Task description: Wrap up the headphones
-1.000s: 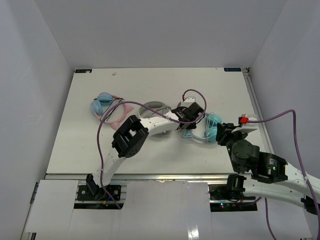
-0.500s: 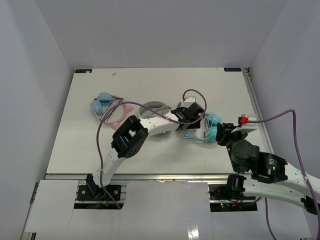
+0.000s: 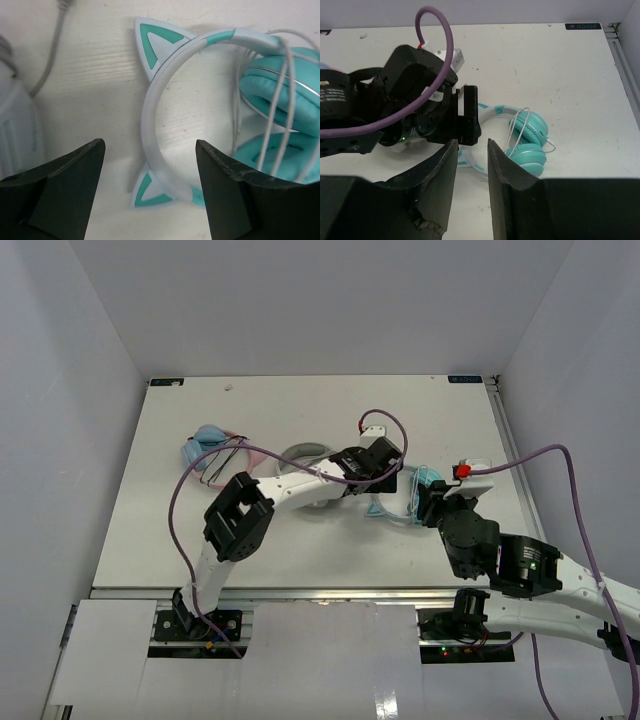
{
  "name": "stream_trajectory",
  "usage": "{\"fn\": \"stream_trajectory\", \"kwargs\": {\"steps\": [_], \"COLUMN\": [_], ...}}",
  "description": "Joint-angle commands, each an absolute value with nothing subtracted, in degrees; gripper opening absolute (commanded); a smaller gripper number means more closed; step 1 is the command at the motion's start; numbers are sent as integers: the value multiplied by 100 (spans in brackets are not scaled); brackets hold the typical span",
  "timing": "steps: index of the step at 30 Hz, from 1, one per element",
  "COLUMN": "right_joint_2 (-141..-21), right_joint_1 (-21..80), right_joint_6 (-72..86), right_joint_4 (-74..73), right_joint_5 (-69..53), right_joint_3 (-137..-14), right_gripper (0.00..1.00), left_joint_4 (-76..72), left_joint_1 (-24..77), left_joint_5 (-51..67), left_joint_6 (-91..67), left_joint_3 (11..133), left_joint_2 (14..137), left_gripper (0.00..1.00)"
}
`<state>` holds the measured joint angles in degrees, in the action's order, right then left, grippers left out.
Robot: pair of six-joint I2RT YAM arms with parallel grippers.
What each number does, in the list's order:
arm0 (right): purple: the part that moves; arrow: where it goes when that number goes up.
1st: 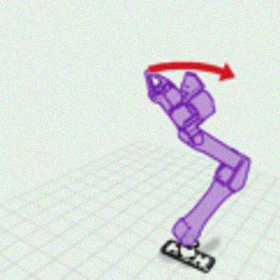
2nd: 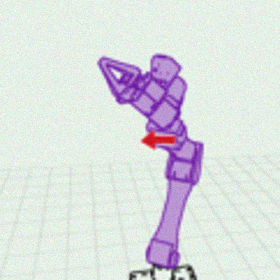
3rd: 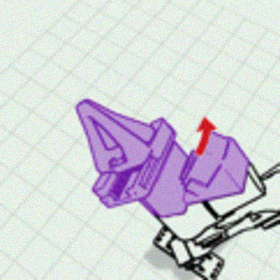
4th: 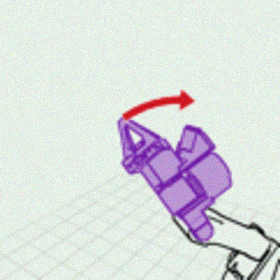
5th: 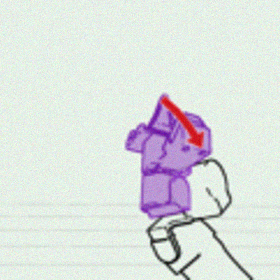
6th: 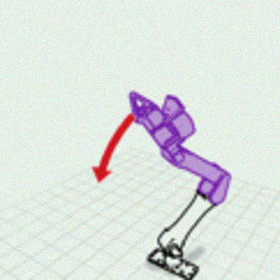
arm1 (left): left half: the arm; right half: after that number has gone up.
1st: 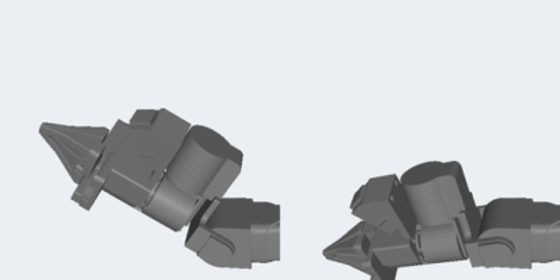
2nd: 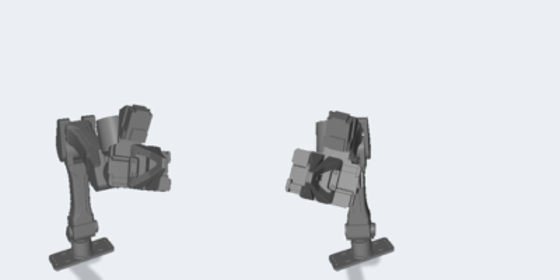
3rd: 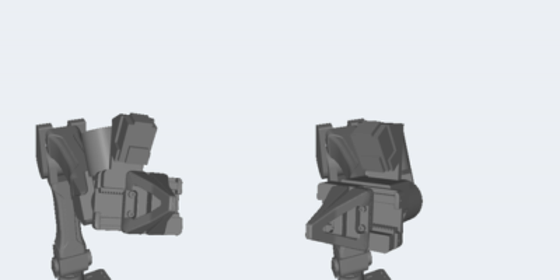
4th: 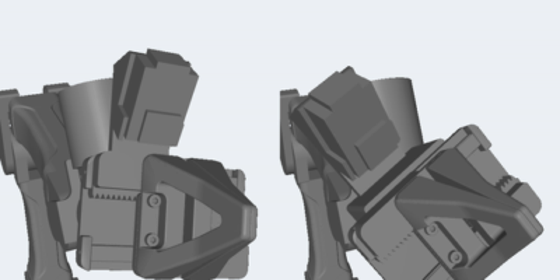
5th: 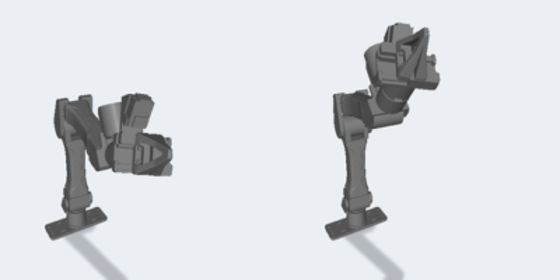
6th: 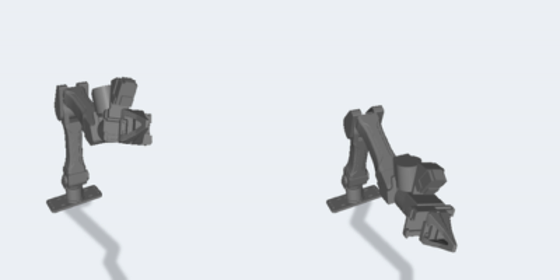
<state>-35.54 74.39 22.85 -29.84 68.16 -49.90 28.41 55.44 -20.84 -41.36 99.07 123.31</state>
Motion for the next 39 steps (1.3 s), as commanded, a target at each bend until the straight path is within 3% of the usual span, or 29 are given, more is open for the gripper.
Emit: {"fn": "stream_trajectory", "kwargs": {"steps": [1, 9, 12, 16, 18, 19, 25, 34, 39], "right_joint_2": [-3860, -4125, -4323, -4928, -5274, -5369, -5417, -4462, -4524], "right_joint_1": [7462, 7418, 7395, 7299, 7191, 7110, 5907, 4912, 4474], "right_joint_6": [2084, 1907, 1959, 2042, 2097, 2113, 1875, 2168, 2194], "right_joint_4": [-2777, -2769, -2775, -2663, -2640, -2609, -1761, -1092, -1013], "right_joint_5": [6390, 5384, 5011, 4424, 4257, 4153, 2661, 2308, 1646], "right_joint_3": [-5655, -5371, -5244, -5087, -5054, -5037, -4401, -3600, -3514], "right_gripper": [38, 46, 54, 72, 90, 94, 90, 90, 90], "left_joint_4": [3128, 2790, 2410, 2327, 2272, 2212, 1649, 911, 874], "left_joint_1": [5455, 5282, 5280, 5273, 5273, 5273, 5273, 5282, 5282], "left_joint_5": [-2532, -3223, -3103, -2851, -2683, -2525, -2353, -1854, -1717], "left_joint_6": [-3832, -3222, -2930, -2823, -3009, -3049, -3086, -2831, -2790], "left_joint_3": [9798, 7706, 6549, 5542, 5029, 4874, 3794, 3238, 3169], "left_joint_2": [10539, 7232, 6228, 5150, 4841, 4669, 4261, 4175, 4206], "left_gripper": [85, 98, 98, 98, 98, 98, 98, 98, 98]}}
